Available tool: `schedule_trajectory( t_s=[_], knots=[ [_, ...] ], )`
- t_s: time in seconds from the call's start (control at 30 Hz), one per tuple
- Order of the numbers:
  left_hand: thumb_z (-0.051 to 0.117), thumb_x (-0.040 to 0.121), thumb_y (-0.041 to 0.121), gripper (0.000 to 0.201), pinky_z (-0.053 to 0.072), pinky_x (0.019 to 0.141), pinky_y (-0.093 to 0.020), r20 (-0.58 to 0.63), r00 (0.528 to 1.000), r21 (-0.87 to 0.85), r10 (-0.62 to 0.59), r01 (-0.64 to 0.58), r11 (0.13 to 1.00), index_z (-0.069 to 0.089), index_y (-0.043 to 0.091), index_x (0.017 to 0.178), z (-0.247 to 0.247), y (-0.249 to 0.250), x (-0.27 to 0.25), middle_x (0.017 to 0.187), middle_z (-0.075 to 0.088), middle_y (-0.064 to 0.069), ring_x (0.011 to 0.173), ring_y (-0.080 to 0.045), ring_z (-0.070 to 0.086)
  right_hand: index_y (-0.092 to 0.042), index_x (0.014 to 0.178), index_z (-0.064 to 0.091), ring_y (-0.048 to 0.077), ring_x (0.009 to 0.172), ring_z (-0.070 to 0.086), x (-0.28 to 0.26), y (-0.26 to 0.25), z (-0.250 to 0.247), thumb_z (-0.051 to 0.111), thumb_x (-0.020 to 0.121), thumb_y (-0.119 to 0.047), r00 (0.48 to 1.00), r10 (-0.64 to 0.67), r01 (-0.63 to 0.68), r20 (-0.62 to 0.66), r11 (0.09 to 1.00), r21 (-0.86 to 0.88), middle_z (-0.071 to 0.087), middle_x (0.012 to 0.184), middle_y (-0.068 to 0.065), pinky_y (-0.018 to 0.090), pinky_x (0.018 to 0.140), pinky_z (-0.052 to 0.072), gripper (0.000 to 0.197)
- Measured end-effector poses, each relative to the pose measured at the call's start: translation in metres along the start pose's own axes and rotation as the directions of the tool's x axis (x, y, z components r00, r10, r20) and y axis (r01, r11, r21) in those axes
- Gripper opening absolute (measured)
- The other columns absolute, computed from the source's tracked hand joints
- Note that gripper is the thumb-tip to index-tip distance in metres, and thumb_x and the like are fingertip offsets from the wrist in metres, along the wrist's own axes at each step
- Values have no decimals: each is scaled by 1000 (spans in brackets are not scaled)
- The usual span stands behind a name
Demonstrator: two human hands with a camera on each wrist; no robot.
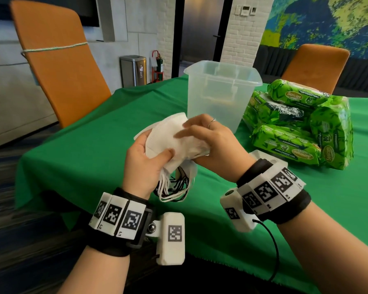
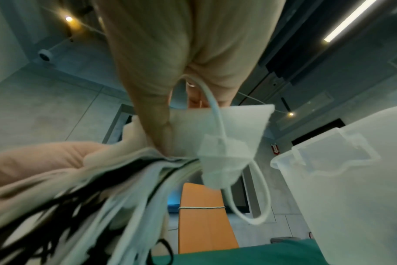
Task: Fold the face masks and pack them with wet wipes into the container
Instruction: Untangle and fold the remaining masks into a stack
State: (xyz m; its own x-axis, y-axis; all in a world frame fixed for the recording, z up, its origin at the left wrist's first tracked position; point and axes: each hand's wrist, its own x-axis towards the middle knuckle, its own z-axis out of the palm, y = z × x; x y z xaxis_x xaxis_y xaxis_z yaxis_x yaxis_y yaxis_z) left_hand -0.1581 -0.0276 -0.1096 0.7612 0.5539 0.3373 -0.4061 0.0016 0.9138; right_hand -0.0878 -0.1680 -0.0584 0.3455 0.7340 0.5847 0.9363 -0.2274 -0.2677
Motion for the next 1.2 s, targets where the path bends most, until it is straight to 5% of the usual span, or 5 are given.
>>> schedule_trajectory(
  t_s=[0.17, 0.4, 0.67, 0.9, 1.2],
  knots=[
    [67, 72, -15, 58, 46, 97, -32, -39, 995, 34, 91, -90, 995, 49, 30, 104, -4, 2, 1, 110, 60, 9, 101, -6, 59, -29, 139, 30, 23, 125, 36, -5, 10, -19, 68, 61, -29, 938, 331, -337, 102, 941, 43, 38, 133, 8, 37, 105, 32, 87],
    [75, 69, -6, 78, 43, 102, -31, -71, 986, 120, 153, -144, 982, 35, 36, 121, -8, -1, 2, 124, 50, 1, 109, -6, 55, -33, 113, 55, 9, 85, 57, -2, 18, -34, 41, 73, -44, 786, 557, -604, 269, 596, 529, 62, 99, -4, 24, 80, 38, 44],
    [72, 72, -8, 78, 39, 105, -26, -9, 975, 161, 221, -217, 963, 42, 47, 118, -6, 2, -1, 125, 49, 14, 118, -8, 49, -5, 65, 58, 0, 44, 50, -3, 33, -31, 67, 75, 6, 800, 597, -522, 64, 639, 566, 59, 46, -10, 10, 50, 39, 17],
    [67, 80, -5, 33, 43, 74, -5, 70, 990, 142, 126, -135, 981, 68, 28, 82, -6, 1, -4, 77, 69, 24, 82, 11, 61, -11, 69, 47, 10, 57, 53, -1, 34, -26, 58, 85, 3, 800, 598, -499, 45, 623, 602, 61, 59, -2, 22, 60, 46, 24],
    [65, 81, -5, 34, 45, 79, -6, -22, 996, 137, 81, -77, 988, 67, 26, 95, -12, 1, 0, 96, 66, 15, 85, 13, 61, -19, 77, 45, 11, 65, 51, 1, 34, -43, 51, 92, -5, 716, 652, -400, -248, 675, 620, 56, 75, 1, 25, 59, 44, 21]
  ],
)
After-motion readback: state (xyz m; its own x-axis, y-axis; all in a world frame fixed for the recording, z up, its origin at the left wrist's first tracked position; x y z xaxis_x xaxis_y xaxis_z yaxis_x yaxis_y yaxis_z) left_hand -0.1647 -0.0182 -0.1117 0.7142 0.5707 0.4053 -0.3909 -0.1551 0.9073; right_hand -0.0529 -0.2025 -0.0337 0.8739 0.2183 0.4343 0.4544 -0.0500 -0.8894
